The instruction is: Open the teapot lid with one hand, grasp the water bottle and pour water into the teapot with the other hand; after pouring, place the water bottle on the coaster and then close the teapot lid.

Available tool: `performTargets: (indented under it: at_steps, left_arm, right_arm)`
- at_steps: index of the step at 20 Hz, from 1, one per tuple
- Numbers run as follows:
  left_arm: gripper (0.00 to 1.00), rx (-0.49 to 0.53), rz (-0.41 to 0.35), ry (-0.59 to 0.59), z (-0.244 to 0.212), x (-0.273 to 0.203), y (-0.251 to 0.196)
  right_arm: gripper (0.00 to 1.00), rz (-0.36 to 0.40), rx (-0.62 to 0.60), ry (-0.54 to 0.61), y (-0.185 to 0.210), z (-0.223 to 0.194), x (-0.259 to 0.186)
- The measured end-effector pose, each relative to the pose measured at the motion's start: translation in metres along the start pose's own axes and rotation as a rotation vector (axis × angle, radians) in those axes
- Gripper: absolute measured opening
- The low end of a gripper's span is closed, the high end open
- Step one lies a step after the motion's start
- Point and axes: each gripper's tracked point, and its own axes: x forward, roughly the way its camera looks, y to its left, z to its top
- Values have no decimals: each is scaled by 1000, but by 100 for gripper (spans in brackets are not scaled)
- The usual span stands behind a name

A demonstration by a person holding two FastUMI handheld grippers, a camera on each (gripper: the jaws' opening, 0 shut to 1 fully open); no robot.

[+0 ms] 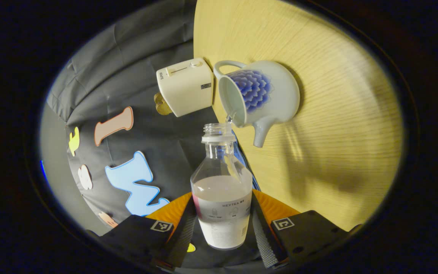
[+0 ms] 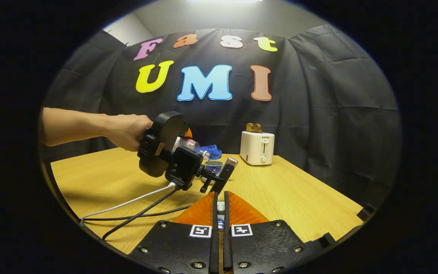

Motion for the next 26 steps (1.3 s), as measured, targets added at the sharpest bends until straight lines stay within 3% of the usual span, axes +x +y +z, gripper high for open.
performTargets:
  at_steps: [26]
  left_arm:
    - [87,203,24,-1,2,-3,24]
  right_arm:
    - [5,0,-34,-12,-2,3,-2]
